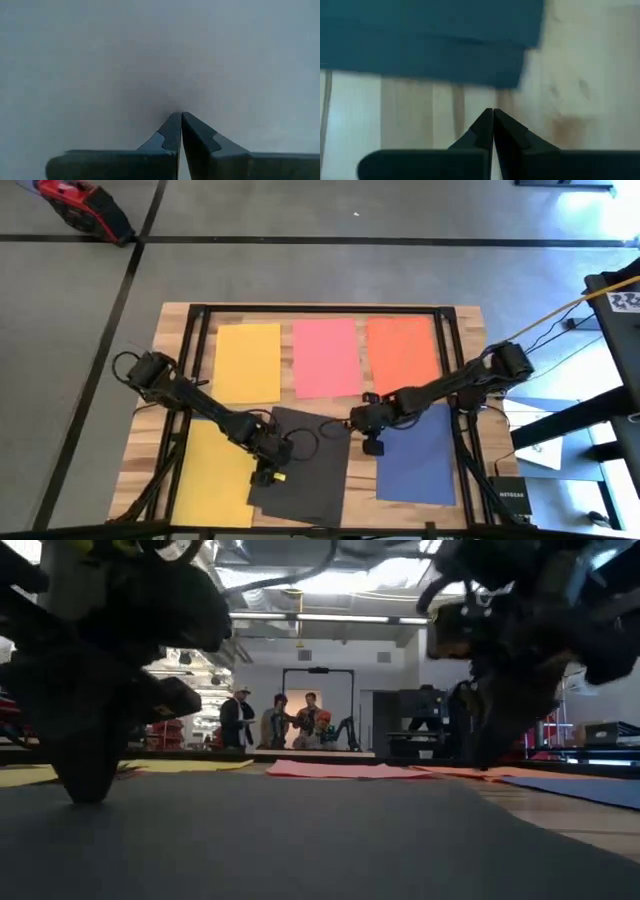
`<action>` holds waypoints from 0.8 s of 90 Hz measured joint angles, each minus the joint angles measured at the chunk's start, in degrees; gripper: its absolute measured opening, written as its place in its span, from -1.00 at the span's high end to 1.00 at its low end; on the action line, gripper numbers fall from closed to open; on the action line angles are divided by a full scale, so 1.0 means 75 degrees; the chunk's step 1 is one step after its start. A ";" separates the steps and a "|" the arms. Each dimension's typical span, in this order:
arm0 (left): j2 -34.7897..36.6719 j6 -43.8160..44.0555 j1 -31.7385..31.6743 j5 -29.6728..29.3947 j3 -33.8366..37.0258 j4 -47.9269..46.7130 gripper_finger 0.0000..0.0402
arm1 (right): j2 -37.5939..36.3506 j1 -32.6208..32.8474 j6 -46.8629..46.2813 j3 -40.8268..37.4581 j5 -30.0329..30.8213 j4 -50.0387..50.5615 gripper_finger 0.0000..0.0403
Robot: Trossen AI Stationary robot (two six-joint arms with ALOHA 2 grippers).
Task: Organize paper
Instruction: Stack the black paper on the top of the black paper
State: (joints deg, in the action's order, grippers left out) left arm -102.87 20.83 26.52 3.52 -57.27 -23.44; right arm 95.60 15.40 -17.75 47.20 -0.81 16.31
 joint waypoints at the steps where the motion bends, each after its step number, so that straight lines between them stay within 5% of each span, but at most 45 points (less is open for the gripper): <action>1: -0.0018 -0.0002 0.0000 0.0003 -0.0004 0.0025 1.00 | 0.0055 0.0000 0.0000 0.0000 -0.0056 -0.0033 1.00; 39: -0.0155 -0.0210 -0.0190 0.0038 0.0003 0.0720 1.00 | 0.0433 -0.0006 -0.0009 0.0020 -0.0305 -0.0399 1.00; 72: -0.0164 -0.0462 -0.0548 -0.0007 0.0012 0.0944 1.00 | -0.0698 -0.0006 -0.0152 -0.0017 0.0170 0.1168 1.00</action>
State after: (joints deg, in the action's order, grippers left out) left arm -104.10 17.37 22.41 3.47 -57.18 -16.35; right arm 90.37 15.35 -18.89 47.07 0.47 25.07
